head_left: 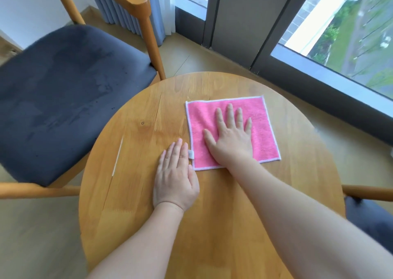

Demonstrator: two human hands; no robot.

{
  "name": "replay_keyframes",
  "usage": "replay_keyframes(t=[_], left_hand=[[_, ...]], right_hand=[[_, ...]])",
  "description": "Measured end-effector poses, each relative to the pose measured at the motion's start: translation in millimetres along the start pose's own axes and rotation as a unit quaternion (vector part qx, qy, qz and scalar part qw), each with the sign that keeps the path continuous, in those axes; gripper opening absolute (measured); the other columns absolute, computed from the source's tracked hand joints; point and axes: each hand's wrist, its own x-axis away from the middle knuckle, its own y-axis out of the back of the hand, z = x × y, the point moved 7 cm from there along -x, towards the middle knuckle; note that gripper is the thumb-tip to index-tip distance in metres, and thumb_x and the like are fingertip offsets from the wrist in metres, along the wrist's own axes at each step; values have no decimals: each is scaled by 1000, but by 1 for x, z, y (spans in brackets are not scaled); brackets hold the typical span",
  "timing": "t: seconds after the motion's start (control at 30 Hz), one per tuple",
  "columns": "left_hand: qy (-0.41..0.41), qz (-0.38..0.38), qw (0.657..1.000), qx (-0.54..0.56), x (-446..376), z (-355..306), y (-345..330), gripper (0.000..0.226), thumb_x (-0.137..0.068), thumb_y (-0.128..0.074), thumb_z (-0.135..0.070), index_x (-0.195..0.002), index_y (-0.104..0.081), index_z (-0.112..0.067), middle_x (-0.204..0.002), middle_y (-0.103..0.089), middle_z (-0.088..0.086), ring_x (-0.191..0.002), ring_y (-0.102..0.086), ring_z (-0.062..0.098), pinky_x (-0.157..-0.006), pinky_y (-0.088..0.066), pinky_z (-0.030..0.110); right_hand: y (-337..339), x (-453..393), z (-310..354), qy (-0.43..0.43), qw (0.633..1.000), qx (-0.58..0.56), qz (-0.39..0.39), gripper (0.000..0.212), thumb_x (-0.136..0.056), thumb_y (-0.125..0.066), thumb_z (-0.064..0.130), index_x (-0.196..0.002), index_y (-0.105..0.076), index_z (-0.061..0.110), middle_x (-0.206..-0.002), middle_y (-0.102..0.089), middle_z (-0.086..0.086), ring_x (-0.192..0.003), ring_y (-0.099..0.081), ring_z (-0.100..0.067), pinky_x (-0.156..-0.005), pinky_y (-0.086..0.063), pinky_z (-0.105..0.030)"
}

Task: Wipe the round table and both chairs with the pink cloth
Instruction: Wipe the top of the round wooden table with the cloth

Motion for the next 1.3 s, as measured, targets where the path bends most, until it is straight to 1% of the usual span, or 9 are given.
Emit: replay_keyframes(t=[0.07,0.17,0.23,0.37,0.6,0.7,0.8,1.03,1.3], left_hand=[[3,-13,999,30,0,-2,2,62,-86,-26,-27,-140,-42,-2,-148,-40,13,-138,-36,25,-117,-20,38],[47,-15,997,59,1,9,6,63,-88,-24,-28,-145,-34,-5,-152,-32,10,-142,-28,23,-118,-11,33],[67,-4,998,11,5,35,12,64,-88,-23,-29,-149,-26,-9,-157,-23,5,-145,-16,17,-118,1,29],[28,32,992,-118,19,93,28,65,-90,-11,-36,-152,-8,-16,-160,-2,-3,-146,5,10,-114,18,25],[128,5,982,-141,23,114,37,65,-90,-13,-39,-152,-15,-19,-160,-9,2,-147,-3,20,-118,5,42],[125,7,983,-134,25,116,36,65,-90,-15,-38,-151,-21,-18,-159,-15,3,-147,-8,22,-119,1,43],[122,14,983,-137,25,116,36,64,-90,-15,-37,-151,-21,-17,-159,-15,4,-147,-8,22,-119,-2,43],[118,14,986,-116,25,115,37,63,-90,-14,-36,-151,-17,-18,-159,-12,3,-147,-5,21,-119,3,39],[119,20,987,-102,24,113,37,62,-90,-17,-33,-150,-16,-17,-159,-14,4,-147,-8,21,-119,0,40]], right_hand=[[-7,20,14,7,1000,-3,2,80,-86,-8,69,-154,-2,28,-161,10,-4,-147,14,-27,-114,15,-49],[-15,44,23,17,1000,3,8,79,-85,-5,70,-153,1,29,-161,13,-2,-146,18,-25,-114,17,-47],[-16,54,25,18,1000,5,11,78,-86,-4,69,-153,3,30,-160,14,-1,-146,19,-24,-114,18,-46],[-19,77,32,23,1000,10,11,76,-87,-3,67,-153,4,30,-156,21,2,-145,22,-23,-114,19,-46],[-22,84,33,38,999,20,8,78,-86,-5,70,-153,2,30,-153,22,5,-144,23,-20,-113,22,-43],[-20,73,35,58,998,34,8,79,-86,-5,72,-152,4,31,-156,20,4,-142,26,-18,-115,20,-45],[-12,40,36,65,997,40,10,79,-85,-4,74,-152,4,32,-160,15,2,-145,20,-21,-117,14,-47],[7,-39,36,47,997,54,-10,82,-84,-5,74,-153,-2,30,-162,6,-2,-148,8,-26,-118,6,-50],[20,-106,59,-22,999,17,-18,82,-85,-8,67,-154,-4,23,-162,2,-10,-147,7,-35,-117,5,-55]])
